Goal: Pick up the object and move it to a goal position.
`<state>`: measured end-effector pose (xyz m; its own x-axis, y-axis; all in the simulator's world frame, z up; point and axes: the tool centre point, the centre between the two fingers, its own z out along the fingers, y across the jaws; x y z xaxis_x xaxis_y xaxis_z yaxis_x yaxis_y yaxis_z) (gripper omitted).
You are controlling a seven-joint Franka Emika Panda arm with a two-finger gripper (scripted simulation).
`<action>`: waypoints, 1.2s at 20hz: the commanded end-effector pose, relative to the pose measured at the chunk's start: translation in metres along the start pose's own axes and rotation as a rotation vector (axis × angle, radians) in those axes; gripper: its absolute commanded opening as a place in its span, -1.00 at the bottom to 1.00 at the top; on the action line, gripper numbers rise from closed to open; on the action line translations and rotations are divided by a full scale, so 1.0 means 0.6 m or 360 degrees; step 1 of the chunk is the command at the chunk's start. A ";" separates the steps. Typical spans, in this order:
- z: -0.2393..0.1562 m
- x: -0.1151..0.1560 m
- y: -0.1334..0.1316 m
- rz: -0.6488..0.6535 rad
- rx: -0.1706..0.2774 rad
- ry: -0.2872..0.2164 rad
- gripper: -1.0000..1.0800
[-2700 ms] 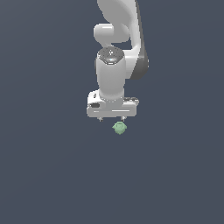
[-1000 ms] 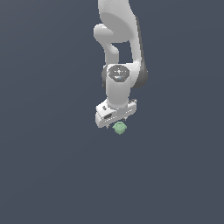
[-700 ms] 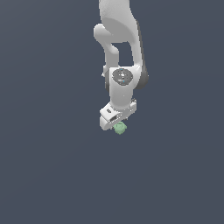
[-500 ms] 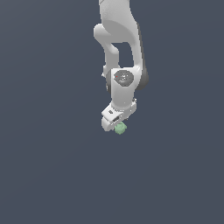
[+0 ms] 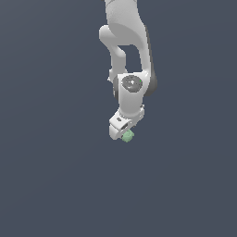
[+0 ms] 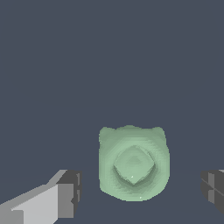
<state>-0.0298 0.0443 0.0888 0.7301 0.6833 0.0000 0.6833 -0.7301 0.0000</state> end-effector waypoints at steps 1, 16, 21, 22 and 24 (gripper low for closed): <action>0.007 0.000 0.000 -0.0001 0.0001 -0.0001 0.92; 0.082 0.000 -0.001 -0.0009 0.0000 0.0000 -1.00; 0.082 0.000 -0.001 -0.0009 0.0000 0.0000 -1.00; 0.082 0.000 -0.001 -0.0009 0.0000 0.0000 -1.00; 0.082 0.000 -0.001 -0.0009 0.0000 0.0000 -1.00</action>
<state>-0.0300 0.0444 0.0404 0.7265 0.6872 0.0006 0.6872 -0.7265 0.0010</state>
